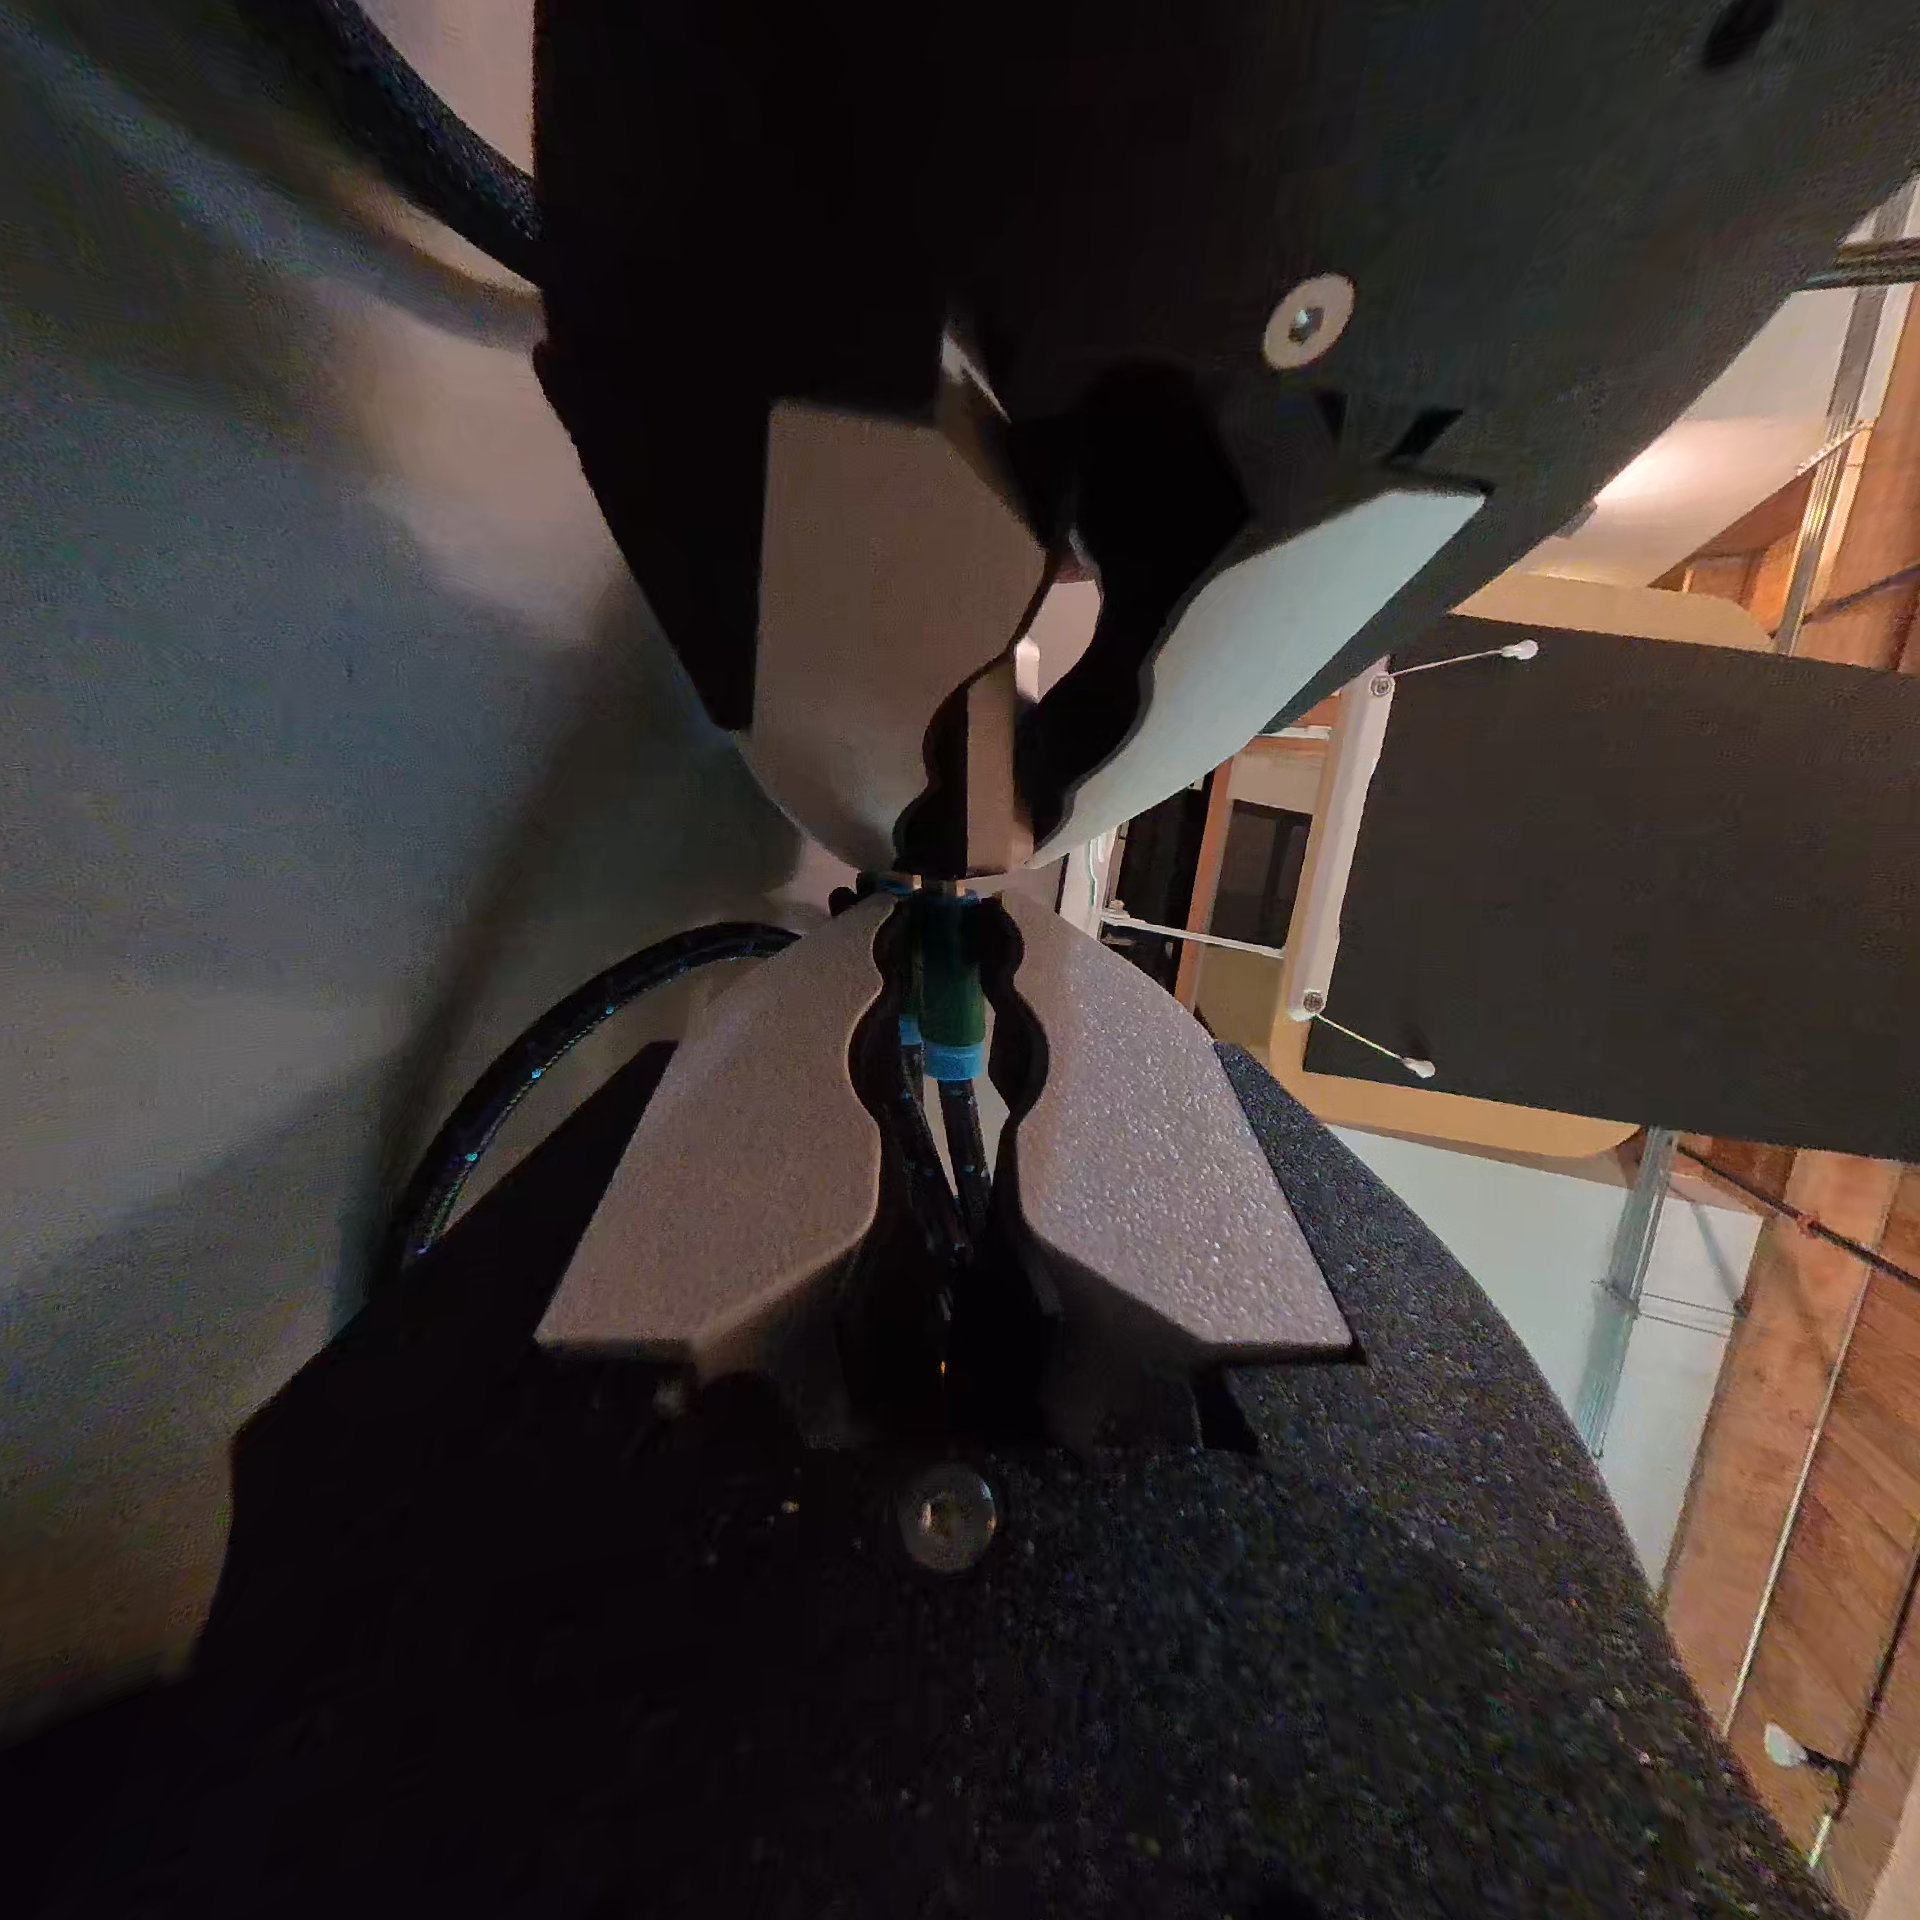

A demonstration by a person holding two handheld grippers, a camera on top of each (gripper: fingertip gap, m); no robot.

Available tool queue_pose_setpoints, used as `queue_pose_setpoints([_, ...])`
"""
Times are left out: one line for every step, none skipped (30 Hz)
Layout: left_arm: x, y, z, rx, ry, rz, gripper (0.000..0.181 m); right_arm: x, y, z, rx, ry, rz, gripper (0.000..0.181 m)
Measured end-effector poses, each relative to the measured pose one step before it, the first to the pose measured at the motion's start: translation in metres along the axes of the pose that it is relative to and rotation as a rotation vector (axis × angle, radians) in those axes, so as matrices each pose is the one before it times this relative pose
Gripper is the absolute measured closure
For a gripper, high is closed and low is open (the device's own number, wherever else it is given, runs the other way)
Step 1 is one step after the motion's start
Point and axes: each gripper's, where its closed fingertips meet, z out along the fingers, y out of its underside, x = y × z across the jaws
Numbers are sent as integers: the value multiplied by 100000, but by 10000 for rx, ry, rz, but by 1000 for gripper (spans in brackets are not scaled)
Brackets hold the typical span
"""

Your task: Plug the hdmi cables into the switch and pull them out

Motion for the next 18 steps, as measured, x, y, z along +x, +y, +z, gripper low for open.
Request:
queue_pose_setpoints([67,-56,-66,156,51,-80,161,-15,-27,-26,63,21,205,168])
queue_pose_setpoints([77,-56,-115,141,77,-78,161,-32,-90,-97,93,-22,194,168])
queue_pose_setpoints([49,-41,-108,148,78,-119,161,-19,-94,-91,33,-43,168,168])
queue_pose_setpoints([28,16,-84,108,73,-135,161,-6,-71,-38,25,-55,207,168])
queue_pose_setpoints([-237,584,-141,-205,-39,-58,161,-16,-10,-40,35,-50,190,168])
queue_pose_setpoints([-585,1399,-226,-389,-207,57,161,3,2365,-26,-1236,-50,-196,169])
queue_pose_setpoints([-738,1688,-159,-349,-314,123,161,384,2617,-180,-563,-7,567,169])
queue_pose_setpoints([-572,942,-4,-270,-158,-75,162,520,748,-481,391,-474,1157,170])
queue_pose_setpoints([-71,-618,63,194,260,-383,162,1191,-2704,-934,1254,-21,790,170])
queue_pose_setpoints([159,-1225,62,349,257,-289,161,662,-3048,-230,695,173,-335,170])
queue_pose_setpoints([89,-830,27,211,10,-94,161,415,-1409,340,109,195,-369,170])
queue_pose_setpoints([59,-139,-4,73,-21,-225,161,276,-273,209,75,45,7,170])
queue_pose_setpoints([49,359,-3,31,47,-400,161,82,269,-124,164,-171,329,170])
queue_pose_setpoints([-102,407,-44,6,-11,-260,161,193,456,-419,193,-142,730,170])
queue_pose_setpoints([-190,201,-65,-16,-63,-83,161,384,411,-566,177,-91,899,170])
queue_pose_setpoints([-54,-18,35,33,-8,-108,161,435,104,-698,281,-95,731,170])
queue_pose_setpoints([71,-218,95,129,46,-107,161,399,-312,-742,416,-92,533,170])
queue_pose_setpoints([135,-302,85,146,80,-96,161,306,-572,-656,447,-74,458,170])
